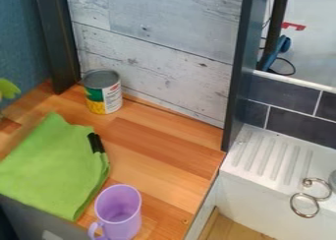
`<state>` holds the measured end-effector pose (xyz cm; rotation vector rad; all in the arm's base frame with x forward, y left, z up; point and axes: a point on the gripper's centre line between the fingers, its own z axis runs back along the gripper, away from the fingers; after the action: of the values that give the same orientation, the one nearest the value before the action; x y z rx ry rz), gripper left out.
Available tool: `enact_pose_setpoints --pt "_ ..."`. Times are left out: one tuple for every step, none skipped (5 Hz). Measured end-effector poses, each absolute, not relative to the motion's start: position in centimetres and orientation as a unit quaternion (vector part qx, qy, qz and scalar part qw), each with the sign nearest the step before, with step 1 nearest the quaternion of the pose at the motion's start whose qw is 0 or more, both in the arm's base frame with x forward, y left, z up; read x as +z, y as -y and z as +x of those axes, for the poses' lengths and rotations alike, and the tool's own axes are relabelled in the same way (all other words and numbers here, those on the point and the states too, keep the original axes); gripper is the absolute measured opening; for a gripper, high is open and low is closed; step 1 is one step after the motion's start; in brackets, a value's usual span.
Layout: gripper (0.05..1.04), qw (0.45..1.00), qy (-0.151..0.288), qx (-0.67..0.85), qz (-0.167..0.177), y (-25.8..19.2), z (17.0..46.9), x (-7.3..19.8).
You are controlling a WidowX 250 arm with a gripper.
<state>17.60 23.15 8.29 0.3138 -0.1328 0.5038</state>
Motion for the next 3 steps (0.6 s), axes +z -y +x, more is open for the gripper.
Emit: enact_pose_setpoints --pt "0.388 0.964 0.085 0.194 0.163 -19.5 19.3 10.7" --pt "0.388 0.978 0.1 0.123 0.138 -14.3 21.9 12.7" --pt "0.388 0.983 0.132 0.059 0.112 -9.3 24.1 14.6"
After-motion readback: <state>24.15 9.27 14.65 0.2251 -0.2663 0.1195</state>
